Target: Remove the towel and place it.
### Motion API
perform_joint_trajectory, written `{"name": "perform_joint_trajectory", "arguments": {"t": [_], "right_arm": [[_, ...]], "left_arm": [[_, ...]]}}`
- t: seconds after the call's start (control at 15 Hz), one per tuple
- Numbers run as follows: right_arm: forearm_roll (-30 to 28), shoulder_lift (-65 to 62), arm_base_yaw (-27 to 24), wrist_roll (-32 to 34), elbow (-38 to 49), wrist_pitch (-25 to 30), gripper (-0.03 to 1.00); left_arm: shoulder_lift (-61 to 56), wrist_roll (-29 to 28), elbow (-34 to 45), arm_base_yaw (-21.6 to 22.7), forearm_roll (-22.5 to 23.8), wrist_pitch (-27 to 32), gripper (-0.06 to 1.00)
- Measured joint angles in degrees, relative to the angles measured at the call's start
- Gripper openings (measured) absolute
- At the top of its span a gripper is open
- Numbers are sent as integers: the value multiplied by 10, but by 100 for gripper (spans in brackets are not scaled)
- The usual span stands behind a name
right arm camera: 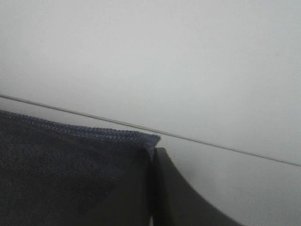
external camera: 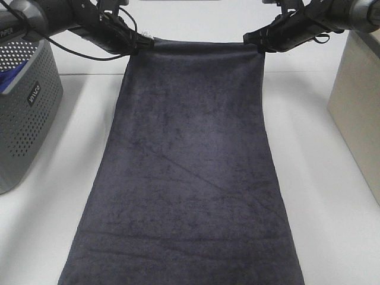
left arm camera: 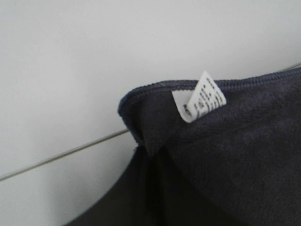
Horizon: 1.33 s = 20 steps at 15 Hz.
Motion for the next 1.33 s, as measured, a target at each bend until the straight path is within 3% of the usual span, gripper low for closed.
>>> {"name": "perform_joint_trajectory", "arguments": {"t": [1.13,1.33], "right_arm": [[15,63,3,-30,0,-125,1],[18,88,15,-34,-18,-140,11]], "left_arm": [[79,0,-1,-5,22,-179,1],[96,0,-1,-5,25,-205,4]]}}
